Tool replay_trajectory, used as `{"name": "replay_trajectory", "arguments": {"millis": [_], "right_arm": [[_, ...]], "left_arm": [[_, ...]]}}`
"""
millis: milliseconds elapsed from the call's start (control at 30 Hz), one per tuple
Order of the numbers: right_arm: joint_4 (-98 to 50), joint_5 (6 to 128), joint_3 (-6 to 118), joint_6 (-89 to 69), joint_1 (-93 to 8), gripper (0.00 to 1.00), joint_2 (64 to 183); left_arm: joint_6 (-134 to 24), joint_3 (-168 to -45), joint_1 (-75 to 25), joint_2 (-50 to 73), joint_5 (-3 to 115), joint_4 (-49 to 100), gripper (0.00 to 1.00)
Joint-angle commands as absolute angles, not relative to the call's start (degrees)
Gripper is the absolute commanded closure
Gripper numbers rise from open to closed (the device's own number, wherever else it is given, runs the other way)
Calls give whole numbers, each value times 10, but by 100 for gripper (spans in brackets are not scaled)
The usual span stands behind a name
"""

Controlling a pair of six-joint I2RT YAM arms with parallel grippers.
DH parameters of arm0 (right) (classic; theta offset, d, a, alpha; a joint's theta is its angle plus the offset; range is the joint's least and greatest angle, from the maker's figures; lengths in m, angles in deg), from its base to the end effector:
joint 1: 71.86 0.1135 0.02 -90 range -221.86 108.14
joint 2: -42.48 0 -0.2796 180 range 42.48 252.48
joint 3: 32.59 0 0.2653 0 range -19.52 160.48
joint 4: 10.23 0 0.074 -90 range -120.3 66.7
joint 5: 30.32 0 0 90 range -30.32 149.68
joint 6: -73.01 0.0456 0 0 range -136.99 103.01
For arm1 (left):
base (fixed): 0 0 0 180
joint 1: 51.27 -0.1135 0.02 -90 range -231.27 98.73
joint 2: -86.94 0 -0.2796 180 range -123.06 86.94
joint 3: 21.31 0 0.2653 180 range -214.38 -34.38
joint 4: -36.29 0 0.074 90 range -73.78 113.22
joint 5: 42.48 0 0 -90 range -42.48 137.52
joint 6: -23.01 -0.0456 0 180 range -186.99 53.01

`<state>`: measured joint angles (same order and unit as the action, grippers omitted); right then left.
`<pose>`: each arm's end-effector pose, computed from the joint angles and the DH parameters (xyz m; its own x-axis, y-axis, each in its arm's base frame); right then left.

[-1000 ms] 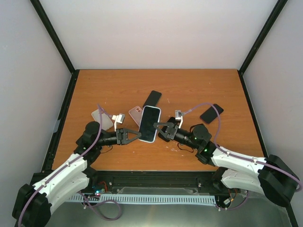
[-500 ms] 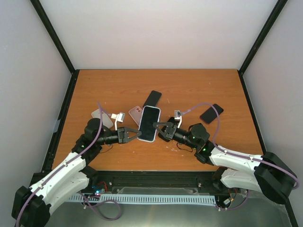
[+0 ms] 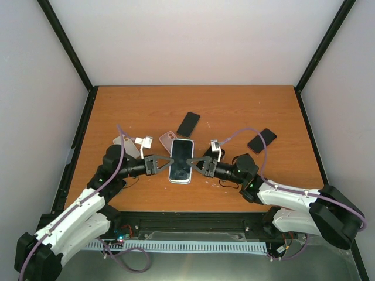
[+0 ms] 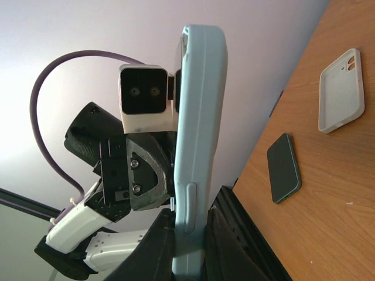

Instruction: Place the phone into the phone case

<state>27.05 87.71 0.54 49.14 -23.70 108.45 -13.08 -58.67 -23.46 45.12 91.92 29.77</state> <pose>0.1461 0.1953 0.2338 -0.8663 0.2426 -0.4367 -0.4398 0.0443 0.8970 0.1450 -0.1125 0.2590 -0.8595 -0.1994 -0.4706 0.4181 0.2553 -0.8718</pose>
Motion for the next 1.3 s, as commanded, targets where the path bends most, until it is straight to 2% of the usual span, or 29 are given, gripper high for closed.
{"name": "replay_trajectory", "arguments": {"millis": [0,67,100,167,200,267,333,367,500,600,800,1000,1267], "right_arm": [[306,913,6,466,-231,97,1058],[296,915,5,458,-231,97,1052],[294,918,5,455,-231,97,1051],[297,930,5,451,-231,97,1050],[299,937,5,450,-231,97,1051],[311,952,5,450,-231,97,1051],[330,966,4,454,-231,97,1054],[337,971,3,457,-230,97,1055],[365,984,-2,468,-231,97,1064],[401,991,-14,480,-231,97,1071],[534,1022,-36,525,-231,97,1108],[726,1053,-40,612,-231,97,1197],[727,1071,-34,602,-230,97,1180]], "left_arm": [[-160,-626,-234,435,898,276,100],[-161,-631,-234,435,897,266,100],[-159,-631,-234,438,898,266,96],[-151,-632,-234,451,895,266,75],[-149,-633,-235,456,890,266,70],[-150,-635,-235,470,880,265,64],[-153,-640,-236,480,874,266,63],[-156,-642,-236,481,876,267,64],[-169,-649,-236,476,905,281,89],[-162,-641,-236,478,948,326,96],[-123,-612,-236,492,1046,454,97],[-99,-598,-236,509,1096,538,97],[-68,-572,-239,533,1099,596,95]]}}
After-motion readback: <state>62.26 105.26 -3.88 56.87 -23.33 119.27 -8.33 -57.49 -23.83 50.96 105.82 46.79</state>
